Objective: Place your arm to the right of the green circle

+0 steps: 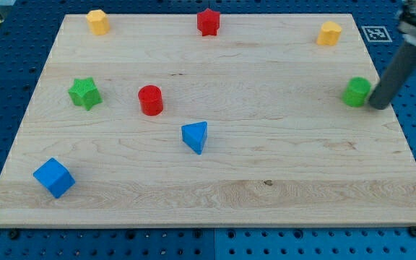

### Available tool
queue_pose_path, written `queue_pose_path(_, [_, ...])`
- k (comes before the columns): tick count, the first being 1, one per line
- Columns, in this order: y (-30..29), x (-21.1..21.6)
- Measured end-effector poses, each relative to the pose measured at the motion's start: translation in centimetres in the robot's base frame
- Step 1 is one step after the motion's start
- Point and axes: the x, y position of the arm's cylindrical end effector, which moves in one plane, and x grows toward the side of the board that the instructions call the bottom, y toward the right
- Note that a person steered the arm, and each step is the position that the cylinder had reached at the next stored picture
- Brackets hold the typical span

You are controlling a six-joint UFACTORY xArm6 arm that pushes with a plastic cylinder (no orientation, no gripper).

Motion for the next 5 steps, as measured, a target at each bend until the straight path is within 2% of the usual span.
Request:
queue_pose_path(1, [-6.0, -0.6])
queue_pose_path(2, [-7.8, -1.7])
queue_pose_path(4, [0.9, 3.5])
queue_pose_path(5, [3.1, -0.4])
